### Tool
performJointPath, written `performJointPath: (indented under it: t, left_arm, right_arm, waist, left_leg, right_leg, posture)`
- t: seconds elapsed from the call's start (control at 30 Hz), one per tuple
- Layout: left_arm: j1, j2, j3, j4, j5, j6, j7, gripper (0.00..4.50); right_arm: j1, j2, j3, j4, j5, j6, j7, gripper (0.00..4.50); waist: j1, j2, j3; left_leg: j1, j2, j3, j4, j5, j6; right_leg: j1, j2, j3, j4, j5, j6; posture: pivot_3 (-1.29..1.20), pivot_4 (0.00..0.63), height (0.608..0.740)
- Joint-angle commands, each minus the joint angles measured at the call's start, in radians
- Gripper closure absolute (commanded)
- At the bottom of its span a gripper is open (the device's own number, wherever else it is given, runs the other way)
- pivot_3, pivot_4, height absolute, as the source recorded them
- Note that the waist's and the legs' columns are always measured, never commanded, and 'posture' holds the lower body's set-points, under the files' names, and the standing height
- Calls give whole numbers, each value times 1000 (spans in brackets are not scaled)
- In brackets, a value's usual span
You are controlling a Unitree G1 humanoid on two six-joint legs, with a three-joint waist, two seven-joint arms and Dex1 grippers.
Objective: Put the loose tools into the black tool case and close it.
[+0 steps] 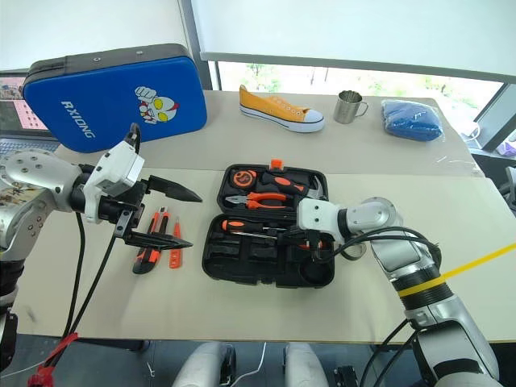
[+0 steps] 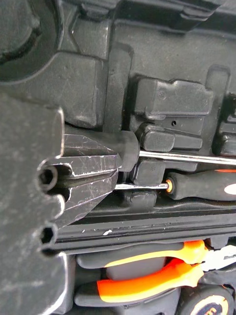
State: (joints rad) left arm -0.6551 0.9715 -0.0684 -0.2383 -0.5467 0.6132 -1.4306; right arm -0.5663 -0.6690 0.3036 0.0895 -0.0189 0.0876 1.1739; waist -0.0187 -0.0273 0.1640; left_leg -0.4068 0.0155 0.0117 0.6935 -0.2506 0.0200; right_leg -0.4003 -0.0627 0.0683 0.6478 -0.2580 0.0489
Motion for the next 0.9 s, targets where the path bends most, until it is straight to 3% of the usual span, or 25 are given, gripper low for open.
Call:
performJointPath:
  t: [0.03,0.37,0.7,0.9]
  left_arm:
    - [-22,-6,0,-6,7,-22,-1,0]
    - [-13,-13,5,-7,16,-33,-5,0]
    - [-3,-6,7,-23,8,-31,-7,0]
    - [-7,3,9,-19,9,-30,-13,0]
  right_arm:
    - [25,11,43,10,-12,36,25,4462]
    - [9,8,-67,-172,160,272,43,4462]
    - [33,33,-58,-128,152,286,-13,4462]
    - [-6,23,-160,-204,321,447,18,4462]
  waist:
    - [0,0,0]
    - [-1,1,1]
    - [5,1,1]
    - [2,1,1]
  left_leg:
    - [0,0,0,0,0,0]
    - [-5,1,0,0,0,0]
    - [-7,0,0,1,0,0]
    - [-7,1,-1,1,0,0]
  right_leg:
    - [0,0,0,0,0,0]
    - [-6,1,0,1,1,-1]
    - [-6,1,0,0,1,-1]
    - [-6,1,0,1,1,-1]
  posture:
    - [0,150,740]
    - [0,150,740]
    - [0,150,740]
    - [0,150,740]
